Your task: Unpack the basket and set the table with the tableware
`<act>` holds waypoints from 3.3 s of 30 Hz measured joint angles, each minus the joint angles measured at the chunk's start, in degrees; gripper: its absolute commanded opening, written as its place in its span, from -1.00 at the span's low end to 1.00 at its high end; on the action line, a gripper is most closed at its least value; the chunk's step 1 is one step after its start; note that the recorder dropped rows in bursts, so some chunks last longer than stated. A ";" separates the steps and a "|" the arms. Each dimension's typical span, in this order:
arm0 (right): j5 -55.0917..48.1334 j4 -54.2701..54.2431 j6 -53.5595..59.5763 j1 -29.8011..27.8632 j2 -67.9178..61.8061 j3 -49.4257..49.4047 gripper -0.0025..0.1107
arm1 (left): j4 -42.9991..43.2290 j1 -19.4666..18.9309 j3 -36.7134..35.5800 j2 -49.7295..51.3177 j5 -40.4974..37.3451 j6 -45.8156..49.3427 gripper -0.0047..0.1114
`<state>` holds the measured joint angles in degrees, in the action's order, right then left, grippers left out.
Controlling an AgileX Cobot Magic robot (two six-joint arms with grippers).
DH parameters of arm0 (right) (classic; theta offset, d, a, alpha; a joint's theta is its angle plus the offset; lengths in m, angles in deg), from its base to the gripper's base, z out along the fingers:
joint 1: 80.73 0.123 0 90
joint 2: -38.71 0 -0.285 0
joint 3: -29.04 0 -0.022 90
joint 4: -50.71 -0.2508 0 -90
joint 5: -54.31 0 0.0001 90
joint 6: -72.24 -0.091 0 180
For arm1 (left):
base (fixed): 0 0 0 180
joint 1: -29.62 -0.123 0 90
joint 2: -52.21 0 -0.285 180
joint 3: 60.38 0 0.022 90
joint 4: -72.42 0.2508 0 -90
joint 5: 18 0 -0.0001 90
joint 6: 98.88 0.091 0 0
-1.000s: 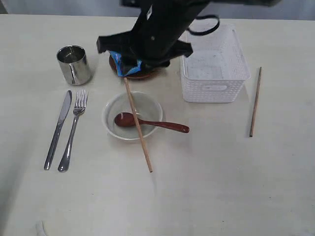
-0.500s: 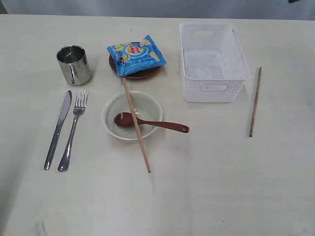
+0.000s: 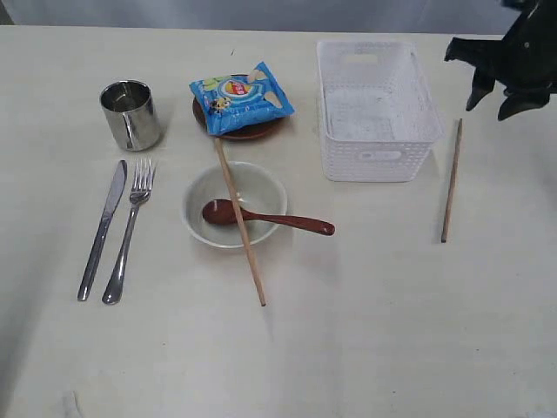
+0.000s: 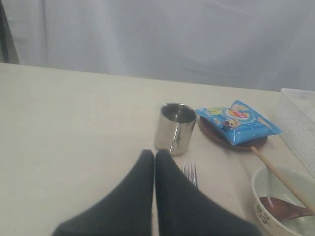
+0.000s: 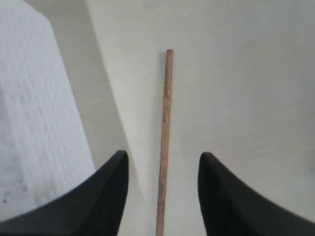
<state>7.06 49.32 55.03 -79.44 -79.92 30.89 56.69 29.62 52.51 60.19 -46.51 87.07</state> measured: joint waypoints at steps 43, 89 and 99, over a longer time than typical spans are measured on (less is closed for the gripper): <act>-2.99 -8.97 6.56 -6.95 -7.97 9.68 -0.96 | 0.00 0.00 0.00 0.00 0.00 0.00 -0.92; -10.01 -12.61 30.43 -9.65 -8.46 9.81 -0.96 | 0.00 0.00 0.00 0.00 0.00 0.00 -0.92; -15.91 -7.55 11.78 -10.09 -8.36 9.81 -0.84 | 0.00 0.00 0.00 0.00 0.00 0.00 -0.92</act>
<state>-8.85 41.77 66.81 -89.52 -88.28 40.70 56.69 29.62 52.51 60.19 -46.51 87.07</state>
